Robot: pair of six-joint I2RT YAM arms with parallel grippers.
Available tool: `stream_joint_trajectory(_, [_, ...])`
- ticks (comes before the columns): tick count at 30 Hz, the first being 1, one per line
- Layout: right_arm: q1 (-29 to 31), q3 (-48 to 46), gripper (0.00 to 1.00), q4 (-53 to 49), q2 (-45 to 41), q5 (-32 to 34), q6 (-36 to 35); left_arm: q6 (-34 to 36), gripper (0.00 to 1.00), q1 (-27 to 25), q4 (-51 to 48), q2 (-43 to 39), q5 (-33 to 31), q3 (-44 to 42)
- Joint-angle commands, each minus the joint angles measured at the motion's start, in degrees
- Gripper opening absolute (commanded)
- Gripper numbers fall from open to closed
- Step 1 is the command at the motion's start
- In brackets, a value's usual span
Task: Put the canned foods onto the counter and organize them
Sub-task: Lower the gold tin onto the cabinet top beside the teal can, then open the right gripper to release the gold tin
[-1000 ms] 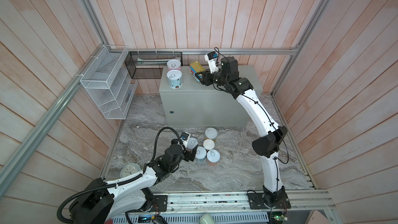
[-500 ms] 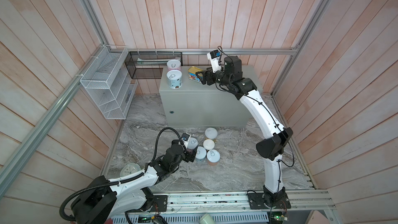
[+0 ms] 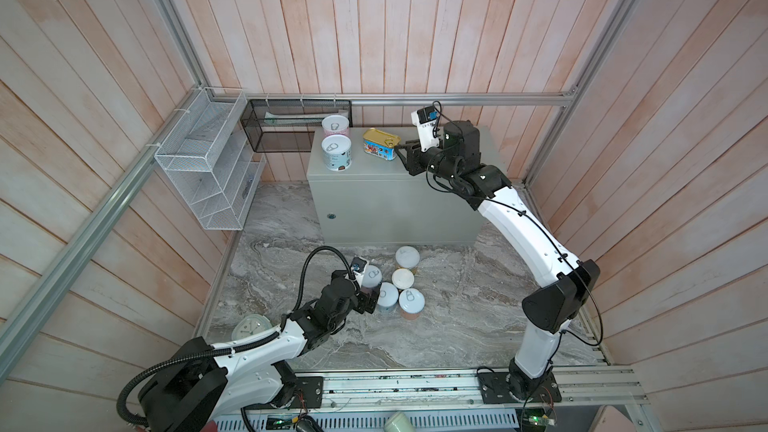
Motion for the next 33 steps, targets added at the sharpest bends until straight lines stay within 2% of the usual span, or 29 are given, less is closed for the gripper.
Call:
stream_joint_trajectory(1, [0.18, 0.88, 0.35, 0.34, 0.33, 1.95, -0.92, 0.33, 1.0, -0.22, 0.49, 0.58, -1.01, 0.67])
stream_joint_trajectory(16, [0.14, 10.08, 0.32, -4.66, 7.77, 3.06, -2.53, 0.42, 1.0, -0.22, 0.8, 0.59, -1.19, 0.58])
stream_joint_trajectory(28, [0.14, 21.31, 0.32, -8.5, 15.31, 1.56, -3.24, 0.5, 1.0, -0.23, 0.14, 1.24, -1.43, 1.11])
stream_joint_trajectory(33, [0.1, 22.23, 0.32, -7.43, 16.91, 0.29, -4.12, 0.59, 1.0, -0.23, 0.27, 0.18, -1.84, 0.61])
